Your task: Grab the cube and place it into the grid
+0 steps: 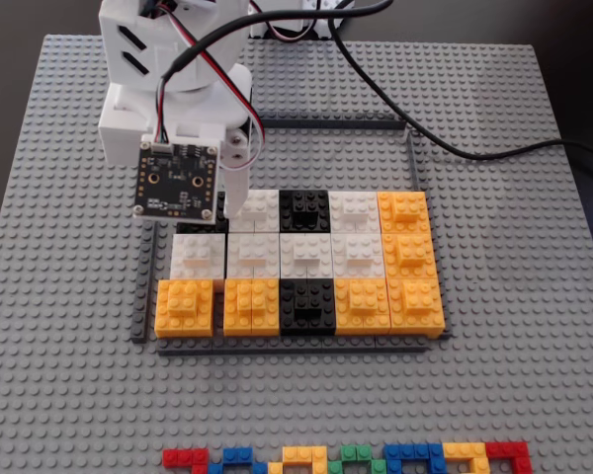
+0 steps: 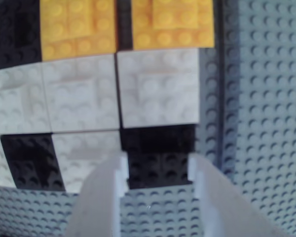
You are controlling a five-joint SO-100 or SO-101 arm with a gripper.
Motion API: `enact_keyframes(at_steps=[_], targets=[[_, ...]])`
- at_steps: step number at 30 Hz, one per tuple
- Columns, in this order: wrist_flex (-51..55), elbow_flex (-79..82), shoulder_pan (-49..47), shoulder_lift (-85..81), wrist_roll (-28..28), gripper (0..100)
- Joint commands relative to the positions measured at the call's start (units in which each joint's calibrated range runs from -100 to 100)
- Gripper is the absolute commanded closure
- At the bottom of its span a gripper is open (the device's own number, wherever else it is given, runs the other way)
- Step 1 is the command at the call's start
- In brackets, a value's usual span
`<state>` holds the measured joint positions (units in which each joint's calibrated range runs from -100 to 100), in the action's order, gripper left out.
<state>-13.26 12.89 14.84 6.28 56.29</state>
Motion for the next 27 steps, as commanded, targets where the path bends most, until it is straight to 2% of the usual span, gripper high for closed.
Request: enact_keyframes(at_steps=[1,22,27], targets=[[-0.1,-2.5,0.7,-2.8,0.3,85],[4.2,-7.5,-0.4,-11.3,-0.9,86],[7.0,-8.3,-1.1,-17.1,-0.8,89]])
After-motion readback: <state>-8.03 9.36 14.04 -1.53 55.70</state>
